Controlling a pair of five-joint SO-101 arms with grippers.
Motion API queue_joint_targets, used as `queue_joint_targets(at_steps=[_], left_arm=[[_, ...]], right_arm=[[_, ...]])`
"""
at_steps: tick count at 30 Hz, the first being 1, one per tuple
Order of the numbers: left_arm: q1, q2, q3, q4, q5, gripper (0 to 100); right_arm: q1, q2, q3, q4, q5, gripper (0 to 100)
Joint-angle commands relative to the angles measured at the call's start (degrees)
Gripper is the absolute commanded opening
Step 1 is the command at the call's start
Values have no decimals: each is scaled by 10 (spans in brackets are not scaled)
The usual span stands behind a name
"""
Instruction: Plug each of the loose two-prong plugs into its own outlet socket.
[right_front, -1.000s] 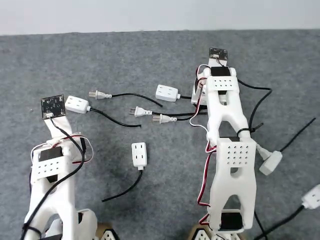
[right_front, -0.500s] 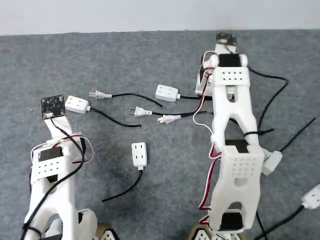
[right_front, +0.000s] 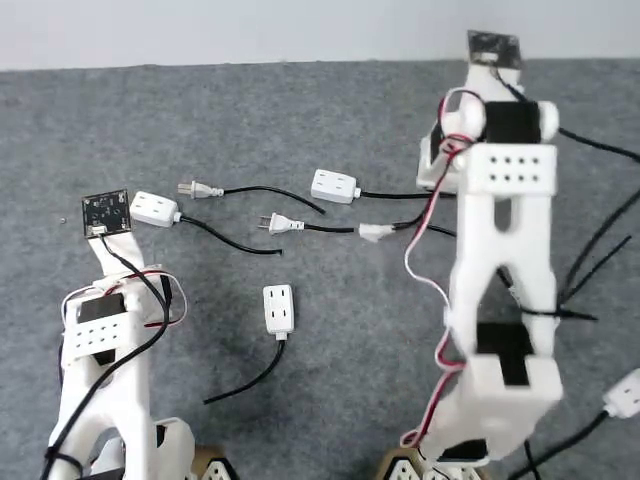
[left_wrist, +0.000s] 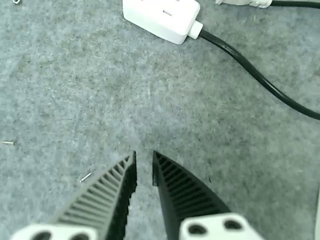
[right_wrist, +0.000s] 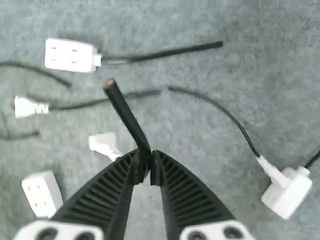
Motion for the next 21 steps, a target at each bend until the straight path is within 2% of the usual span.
queue_joint_targets(at_steps=[1,6,12,17,21], left_arm=[[-1,-11,-2,-12,-5,51],[-1,-11,-2,-12,-5,51],[8,-11,-2,-12,-6,51],[8,-11,-2,-12,-6,51],[8,-11,-2,-12,-6,51]], right_arm=[[-1,-119,63,24,40,8],[-17,-233,179,25,95,8],[-12,-294,283,27,140,8],[-11,-283,324,26,185,8],[-12,-206,293,26,213,8]])
